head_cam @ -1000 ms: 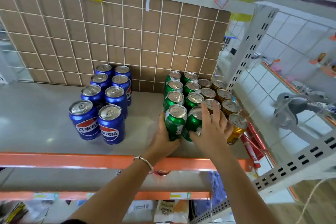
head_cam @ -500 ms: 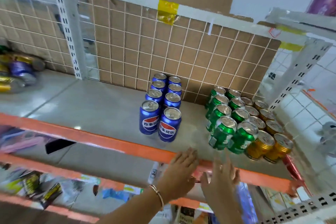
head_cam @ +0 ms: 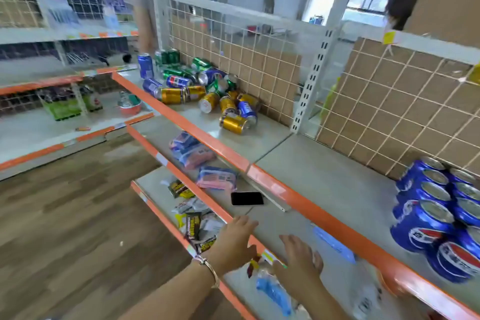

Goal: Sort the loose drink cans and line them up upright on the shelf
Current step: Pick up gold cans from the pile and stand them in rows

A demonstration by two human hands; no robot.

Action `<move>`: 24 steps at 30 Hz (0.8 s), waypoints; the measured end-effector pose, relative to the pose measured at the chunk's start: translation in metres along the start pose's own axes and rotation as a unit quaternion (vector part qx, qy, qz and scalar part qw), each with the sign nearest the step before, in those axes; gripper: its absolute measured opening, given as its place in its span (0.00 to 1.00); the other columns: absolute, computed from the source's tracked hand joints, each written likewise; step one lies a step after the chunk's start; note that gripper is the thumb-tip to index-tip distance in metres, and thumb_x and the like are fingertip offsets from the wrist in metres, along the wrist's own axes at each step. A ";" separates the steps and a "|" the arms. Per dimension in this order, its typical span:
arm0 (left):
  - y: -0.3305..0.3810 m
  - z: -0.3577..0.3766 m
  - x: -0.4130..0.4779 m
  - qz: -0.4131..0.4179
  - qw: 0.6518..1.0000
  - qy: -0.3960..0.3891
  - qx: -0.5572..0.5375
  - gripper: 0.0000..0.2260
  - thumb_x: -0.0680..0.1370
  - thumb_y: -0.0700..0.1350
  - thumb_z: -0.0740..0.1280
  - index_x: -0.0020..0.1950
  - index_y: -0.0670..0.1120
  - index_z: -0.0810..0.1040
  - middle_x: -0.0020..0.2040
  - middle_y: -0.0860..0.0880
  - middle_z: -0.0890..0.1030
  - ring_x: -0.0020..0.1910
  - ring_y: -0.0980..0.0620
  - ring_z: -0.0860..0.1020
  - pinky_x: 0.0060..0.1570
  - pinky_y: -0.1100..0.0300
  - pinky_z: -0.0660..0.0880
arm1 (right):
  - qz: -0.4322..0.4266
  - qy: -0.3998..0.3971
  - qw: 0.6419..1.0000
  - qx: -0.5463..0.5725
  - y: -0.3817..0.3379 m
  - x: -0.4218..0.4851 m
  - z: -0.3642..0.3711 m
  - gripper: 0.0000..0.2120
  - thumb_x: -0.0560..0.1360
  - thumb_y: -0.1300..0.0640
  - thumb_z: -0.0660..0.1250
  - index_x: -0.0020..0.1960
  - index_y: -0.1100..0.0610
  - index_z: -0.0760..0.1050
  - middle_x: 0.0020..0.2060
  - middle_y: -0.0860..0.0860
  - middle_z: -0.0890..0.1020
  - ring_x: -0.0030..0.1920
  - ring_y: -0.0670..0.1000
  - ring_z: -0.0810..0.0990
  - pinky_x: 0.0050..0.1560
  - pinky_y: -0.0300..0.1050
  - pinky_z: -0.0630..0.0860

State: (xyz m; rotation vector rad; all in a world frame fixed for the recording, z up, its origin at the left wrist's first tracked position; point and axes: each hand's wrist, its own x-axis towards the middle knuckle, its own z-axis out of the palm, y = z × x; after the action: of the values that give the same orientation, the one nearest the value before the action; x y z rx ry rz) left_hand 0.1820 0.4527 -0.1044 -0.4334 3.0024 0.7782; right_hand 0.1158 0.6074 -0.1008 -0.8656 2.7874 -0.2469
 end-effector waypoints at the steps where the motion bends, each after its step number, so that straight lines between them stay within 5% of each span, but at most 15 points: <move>1: -0.014 -0.016 -0.003 -0.020 0.999 0.018 -0.024 0.26 0.75 0.48 0.62 0.72 0.46 0.65 0.70 0.46 0.67 0.71 0.48 0.63 0.69 0.57 0.61 | -0.016 -0.021 0.999 0.021 -0.019 0.011 -0.004 0.28 0.76 0.47 0.59 0.75 0.45 0.56 0.74 0.45 0.58 0.74 0.46 0.55 0.73 0.53 0.49; 11: -0.091 -0.070 0.017 -0.085 0.981 0.087 -0.154 0.22 0.77 0.42 0.64 0.70 0.46 0.67 0.68 0.49 0.71 0.68 0.51 0.69 0.64 0.68 0.63 | -0.110 -0.032 0.988 0.101 -0.128 0.105 -0.011 0.25 0.69 0.42 0.61 0.66 0.44 0.69 0.62 0.45 0.73 0.66 0.51 0.70 0.61 0.51 0.69; 14: -0.098 -0.084 0.046 -0.088 0.976 0.076 -0.184 0.14 0.78 0.40 0.63 0.63 0.45 0.73 0.60 0.45 0.76 0.55 0.49 0.76 0.51 0.64 0.69 | -0.129 0.015 0.980 0.149 -0.143 0.141 -0.015 0.32 0.61 0.38 0.55 0.62 0.48 0.74 0.58 0.48 0.77 0.62 0.54 0.74 0.58 0.53 0.71; 16: -0.108 -0.093 0.073 -0.084 0.970 0.088 -0.211 0.10 0.78 0.38 0.62 0.56 0.50 0.73 0.55 0.49 0.74 0.48 0.58 0.72 0.50 0.71 0.68 | -0.138 0.047 0.975 0.167 -0.149 0.170 -0.020 0.37 0.58 0.37 0.52 0.60 0.53 0.77 0.55 0.53 0.79 0.59 0.56 0.76 0.59 0.53 0.71; 18: -0.120 -0.104 0.098 -0.083 0.971 0.092 -0.204 0.13 0.77 0.36 0.63 0.60 0.46 0.74 0.56 0.51 0.73 0.53 0.59 0.72 0.46 0.80 0.62 | -0.127 0.055 0.977 0.161 -0.154 0.202 -0.028 0.34 0.61 0.37 0.56 0.59 0.56 0.77 0.54 0.55 0.79 0.58 0.58 0.76 0.59 0.52 0.71; 21: -0.139 -0.123 0.138 -0.091 0.966 0.105 -0.216 0.18 0.73 0.33 0.62 0.63 0.41 0.74 0.59 0.48 0.77 0.57 0.53 0.74 0.47 0.78 0.63 | -0.103 0.043 0.983 0.148 -0.166 0.245 -0.044 0.23 0.71 0.47 0.64 0.64 0.53 0.73 0.59 0.53 0.76 0.62 0.58 0.73 0.59 0.52 0.71; 24: -0.160 -0.140 0.172 -0.115 0.960 0.133 -0.218 0.18 0.75 0.35 0.63 0.65 0.44 0.72 0.57 0.52 0.73 0.57 0.60 0.69 0.48 0.83 0.59 | -0.122 0.079 0.982 0.119 -0.178 0.286 -0.058 0.25 0.74 0.42 0.65 0.69 0.49 0.68 0.67 0.50 0.68 0.68 0.55 0.66 0.63 0.52 0.66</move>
State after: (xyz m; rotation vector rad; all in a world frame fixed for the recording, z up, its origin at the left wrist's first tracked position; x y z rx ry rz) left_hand 0.0674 0.2067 -0.0709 -0.9487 2.9086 1.4646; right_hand -0.0332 0.3040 -0.0484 -1.1683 2.7107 -0.7014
